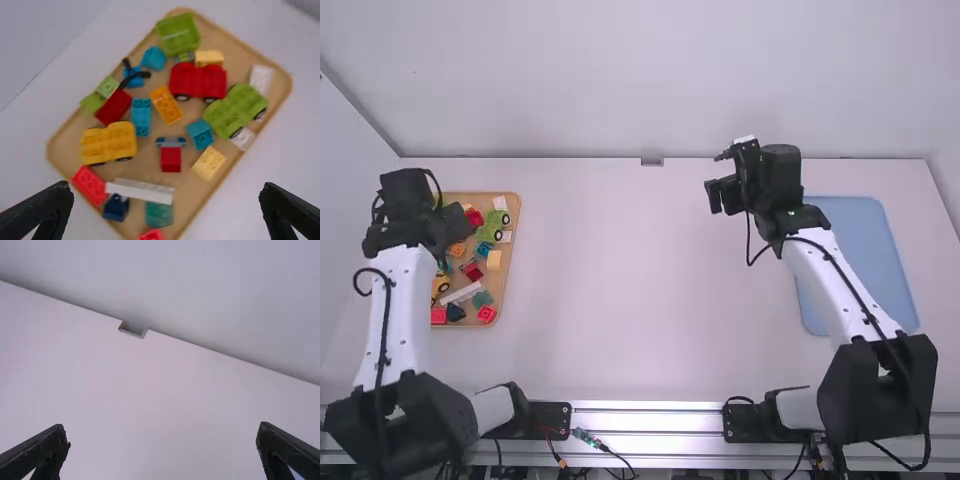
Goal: Assemble lego blocks to make yellow taxi
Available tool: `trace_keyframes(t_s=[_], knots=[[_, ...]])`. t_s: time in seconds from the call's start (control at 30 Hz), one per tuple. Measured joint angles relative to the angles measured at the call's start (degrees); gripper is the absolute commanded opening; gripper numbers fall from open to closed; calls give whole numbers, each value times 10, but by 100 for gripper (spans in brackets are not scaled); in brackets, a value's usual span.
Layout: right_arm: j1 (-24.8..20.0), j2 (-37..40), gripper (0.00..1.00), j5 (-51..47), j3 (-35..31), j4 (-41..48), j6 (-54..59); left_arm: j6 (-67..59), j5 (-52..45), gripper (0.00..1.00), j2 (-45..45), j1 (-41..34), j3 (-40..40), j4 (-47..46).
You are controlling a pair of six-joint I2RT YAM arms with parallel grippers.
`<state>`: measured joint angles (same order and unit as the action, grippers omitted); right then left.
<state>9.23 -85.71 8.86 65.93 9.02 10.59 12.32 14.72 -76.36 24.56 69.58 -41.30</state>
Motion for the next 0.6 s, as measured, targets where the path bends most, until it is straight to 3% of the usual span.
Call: trace_keyframes(t_s=[0.27,0.6], knots=[[-25,-20,99,0,0,-1,0,-96,-12,99,-102,107,53,-28],[-30,-20,99,0,0,-14,0,-196,-19,99,-142,119,52,23]])
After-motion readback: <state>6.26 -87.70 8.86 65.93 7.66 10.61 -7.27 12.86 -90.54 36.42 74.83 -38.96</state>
